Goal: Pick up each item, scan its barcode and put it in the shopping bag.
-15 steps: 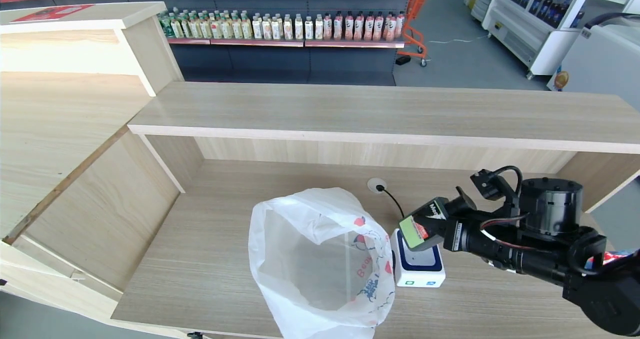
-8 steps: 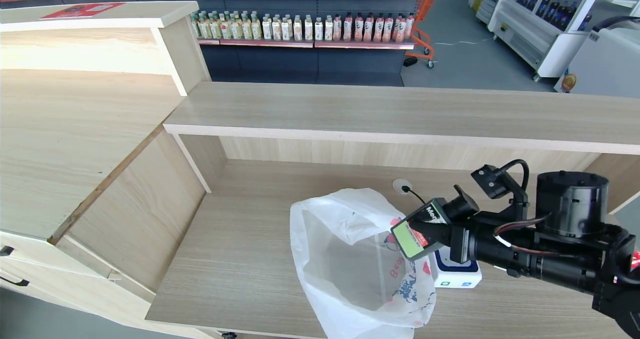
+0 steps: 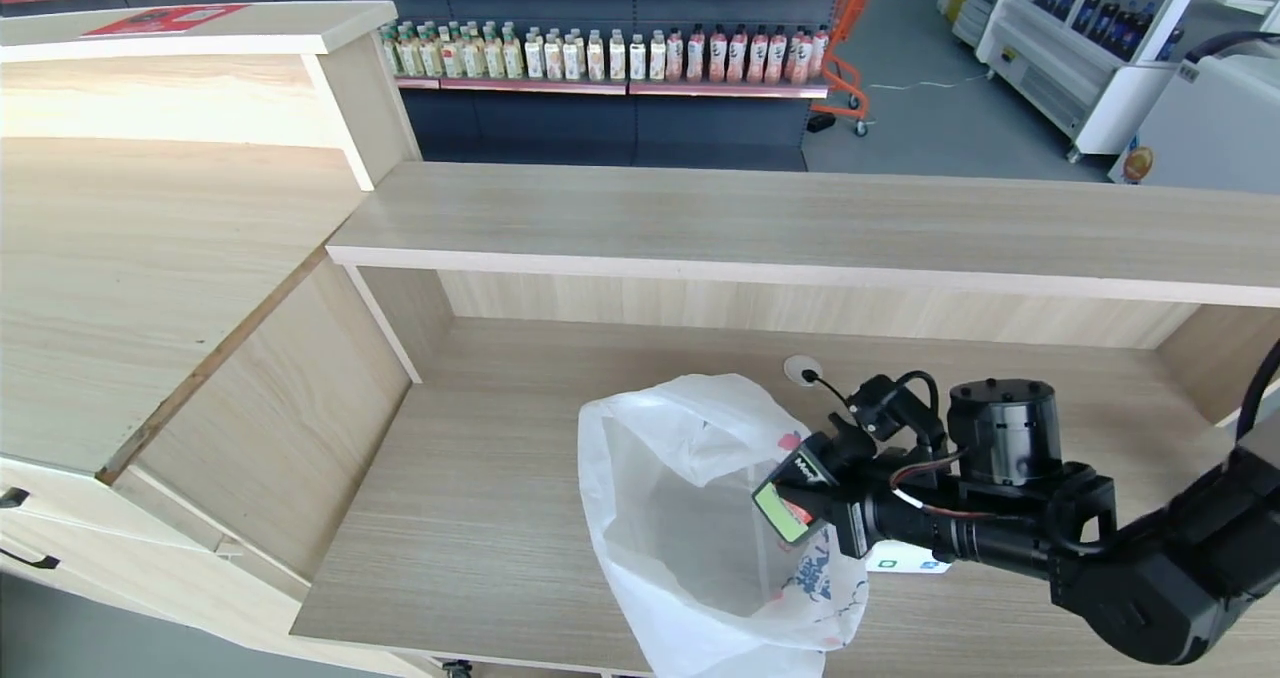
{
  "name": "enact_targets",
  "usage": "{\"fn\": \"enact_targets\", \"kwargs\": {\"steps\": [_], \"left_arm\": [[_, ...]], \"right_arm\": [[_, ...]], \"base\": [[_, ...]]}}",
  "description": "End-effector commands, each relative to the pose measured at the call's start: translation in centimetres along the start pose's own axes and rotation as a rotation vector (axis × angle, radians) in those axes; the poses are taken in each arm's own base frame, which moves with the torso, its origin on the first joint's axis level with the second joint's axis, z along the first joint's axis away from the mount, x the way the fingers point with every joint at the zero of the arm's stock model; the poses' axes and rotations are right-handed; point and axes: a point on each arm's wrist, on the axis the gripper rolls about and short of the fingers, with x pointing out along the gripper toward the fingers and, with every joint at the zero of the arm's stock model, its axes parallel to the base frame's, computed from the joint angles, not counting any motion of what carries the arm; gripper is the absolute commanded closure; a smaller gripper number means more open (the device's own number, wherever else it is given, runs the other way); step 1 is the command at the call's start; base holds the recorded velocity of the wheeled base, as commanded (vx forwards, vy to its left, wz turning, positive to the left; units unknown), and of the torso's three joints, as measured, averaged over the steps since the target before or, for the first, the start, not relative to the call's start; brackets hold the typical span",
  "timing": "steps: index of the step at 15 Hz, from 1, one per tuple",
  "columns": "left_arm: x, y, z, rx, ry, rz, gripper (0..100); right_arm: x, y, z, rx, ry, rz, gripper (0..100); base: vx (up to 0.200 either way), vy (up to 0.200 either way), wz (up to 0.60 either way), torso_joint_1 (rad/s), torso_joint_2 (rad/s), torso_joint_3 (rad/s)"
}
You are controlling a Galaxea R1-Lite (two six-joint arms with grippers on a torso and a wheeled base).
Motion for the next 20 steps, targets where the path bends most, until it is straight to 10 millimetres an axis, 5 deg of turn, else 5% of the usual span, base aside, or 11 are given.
{"fn": "enact_targets", "kwargs": {"steps": [1,10,11,15,20], "left_arm": [[0.0,0.0,0.0,0.000,0.000,0.001,0],[0.0,0.0,0.0,0.000,0.000,0.001,0],[0.0,0.0,0.0,0.000,0.000,0.001,0],[0.0,0.0,0.0,0.000,0.000,0.001,0],[0.0,0.0,0.0,0.000,0.000,0.001,0]], "right_arm": [[3.3,-0.9,-3.0,-0.112,0.018,0.000,100],[7.3,-0.7,-6.1,-0.330,0.070,0.054,100],[7.2,-0.9,-5.9,-0.344,0.066,0.051,0],[6.4,-0.7,-2.5,-0.178,-0.033,0.033,0],[1.0,-2.6,3.5,0.278,-0.120,-0.033,0]], "base": [[0.000,0.000,0.00,0.000,0.00,0.000],[0.000,0.000,0.00,0.000,0.00,0.000],[0.000,0.000,0.00,0.000,0.00,0.000],[0.000,0.000,0.00,0.000,0.00,0.000],[0.000,0.000,0.00,0.000,0.00,0.000]]}}
